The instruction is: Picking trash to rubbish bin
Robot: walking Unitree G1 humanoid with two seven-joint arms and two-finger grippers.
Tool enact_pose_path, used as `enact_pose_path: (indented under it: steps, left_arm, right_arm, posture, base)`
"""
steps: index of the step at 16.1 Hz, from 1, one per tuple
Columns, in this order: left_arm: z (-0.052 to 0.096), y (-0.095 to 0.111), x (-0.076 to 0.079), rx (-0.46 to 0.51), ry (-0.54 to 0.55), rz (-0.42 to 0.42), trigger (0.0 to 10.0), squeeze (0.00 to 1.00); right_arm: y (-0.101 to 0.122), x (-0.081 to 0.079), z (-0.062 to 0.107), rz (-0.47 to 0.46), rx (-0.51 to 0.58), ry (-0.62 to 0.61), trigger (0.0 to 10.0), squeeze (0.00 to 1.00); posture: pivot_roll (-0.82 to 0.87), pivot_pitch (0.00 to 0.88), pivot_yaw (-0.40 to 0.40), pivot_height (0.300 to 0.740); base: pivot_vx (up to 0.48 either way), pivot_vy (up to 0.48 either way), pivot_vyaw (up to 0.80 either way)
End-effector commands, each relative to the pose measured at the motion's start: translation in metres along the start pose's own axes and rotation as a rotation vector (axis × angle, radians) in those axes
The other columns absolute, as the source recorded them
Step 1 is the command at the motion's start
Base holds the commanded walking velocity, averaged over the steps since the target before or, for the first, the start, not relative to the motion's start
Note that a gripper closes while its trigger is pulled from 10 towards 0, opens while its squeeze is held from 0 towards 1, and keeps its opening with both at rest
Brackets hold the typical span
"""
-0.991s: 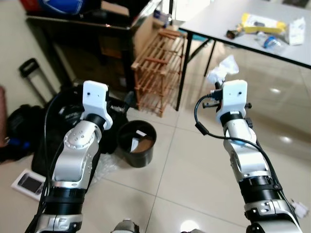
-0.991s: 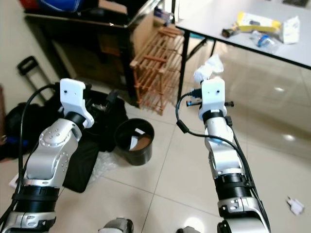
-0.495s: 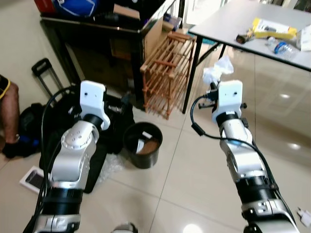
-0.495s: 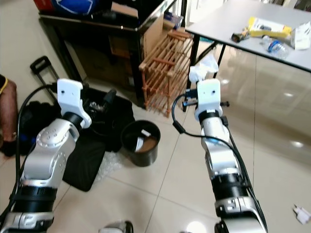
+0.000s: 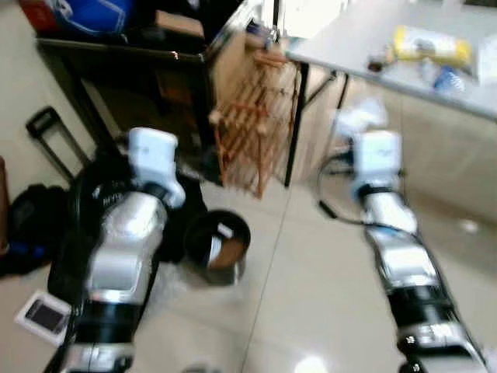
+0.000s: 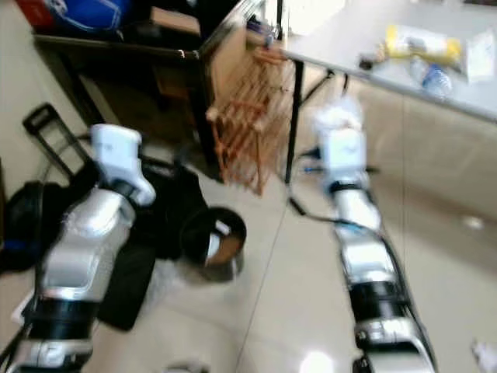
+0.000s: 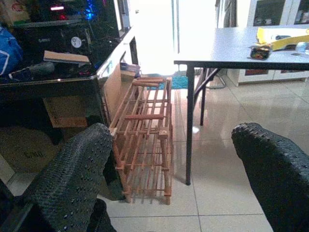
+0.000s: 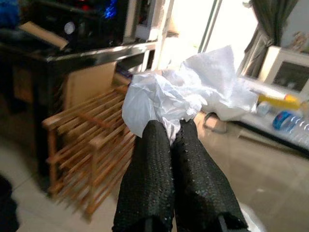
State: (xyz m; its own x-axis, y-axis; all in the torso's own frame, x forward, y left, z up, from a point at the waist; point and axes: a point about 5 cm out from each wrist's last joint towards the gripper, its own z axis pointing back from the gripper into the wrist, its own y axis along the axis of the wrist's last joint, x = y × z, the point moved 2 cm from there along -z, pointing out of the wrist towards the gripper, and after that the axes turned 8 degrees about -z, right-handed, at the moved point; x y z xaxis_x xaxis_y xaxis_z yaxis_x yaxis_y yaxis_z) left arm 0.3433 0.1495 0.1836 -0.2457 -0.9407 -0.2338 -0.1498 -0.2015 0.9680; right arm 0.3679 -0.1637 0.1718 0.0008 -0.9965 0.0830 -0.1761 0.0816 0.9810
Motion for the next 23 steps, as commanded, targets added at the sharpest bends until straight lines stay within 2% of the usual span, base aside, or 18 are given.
enact_pose_path:
  steps: [1,6,19,23]
  left_arm:
    - [0.0047,-0.0031,-0.0134,-0.015,0.041,-0.014,10.0,0.0]
    - [0.0043,-0.0038,-0.014,-0.023,0.05,-0.017,10.0,0.0]
    - [0.0023,-0.0046,-0.0136,-0.03,0.071,-0.019,10.0,0.0]
    - [0.002,-0.0039,-0.0113,-0.022,0.053,-0.009,10.0,0.0]
  right_arm:
    - [0.0056,-0.0168,-0.0014,-0.019,0.021,0.046,10.0,0.0]
    - [0.0055,-0.0205,-0.0004,-0.011,0.026,0.07,10.0,0.0]
    - [0.005,-0.0255,0.002,-0.013,0.029,0.104,10.0,0.0]
    - [0.0042,-0.0227,0.002,-0.019,0.025,0.093,10.0,0.0]
  posture:
    - [0.09,0.112,0.03,0.74]
    - [0.09,0.114,0.031,0.74]
    - [0.09,0.115,0.03,0.74]
    - [0.09,0.115,0.032,0.74]
  base:
    - [0.461,0.0,0.0]
    - [0.424,0.0,0.09]
    - [0.0,0.0,0.77]
    - [0.0,0.0,0.15]
